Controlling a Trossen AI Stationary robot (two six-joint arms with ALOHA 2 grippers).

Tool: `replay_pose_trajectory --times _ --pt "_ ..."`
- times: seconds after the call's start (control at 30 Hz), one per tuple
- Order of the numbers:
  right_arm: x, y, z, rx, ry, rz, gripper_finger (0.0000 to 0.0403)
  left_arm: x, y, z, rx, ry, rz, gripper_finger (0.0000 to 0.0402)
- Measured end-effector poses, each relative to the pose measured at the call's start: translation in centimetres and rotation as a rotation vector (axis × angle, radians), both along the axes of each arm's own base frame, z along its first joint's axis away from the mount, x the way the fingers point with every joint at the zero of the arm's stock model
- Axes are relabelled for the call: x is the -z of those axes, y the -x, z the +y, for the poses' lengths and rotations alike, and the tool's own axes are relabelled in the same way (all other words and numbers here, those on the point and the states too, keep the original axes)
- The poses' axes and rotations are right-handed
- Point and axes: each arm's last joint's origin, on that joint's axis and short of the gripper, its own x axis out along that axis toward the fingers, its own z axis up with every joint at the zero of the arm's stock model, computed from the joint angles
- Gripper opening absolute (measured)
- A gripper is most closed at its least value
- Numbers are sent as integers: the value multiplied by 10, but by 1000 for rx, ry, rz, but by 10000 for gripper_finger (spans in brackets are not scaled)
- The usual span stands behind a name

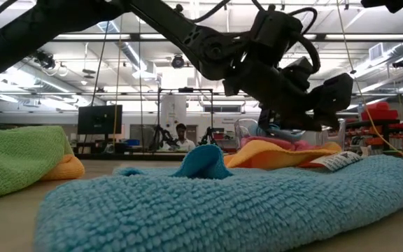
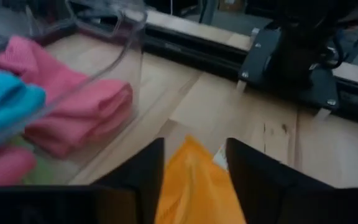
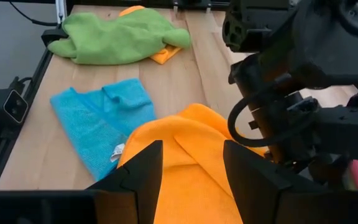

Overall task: Fold microfiber towels
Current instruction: Fold the right yellow towel

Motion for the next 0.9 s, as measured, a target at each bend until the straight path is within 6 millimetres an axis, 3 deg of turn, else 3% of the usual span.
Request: replay_pose_trajectory --times 0.17,0.33,0.47,0.7,0.9 --pt "1 1 0 2 -4 5 178 -25 6 -18 87 -106 60 222" --pt "6 6 3 -14 8 23 178 -53 31 -42 271 -47 310 203" --pt "15 10 4 -15 4 35 178 -65 59 -49 286 34 541 183" --pt "34 12 4 -7 -22 29 178 -55 98 -48 275 50 948 161" --pt "38 11 4 -8 -21 19 178 -51 112 -49 385 -43 1138 150"
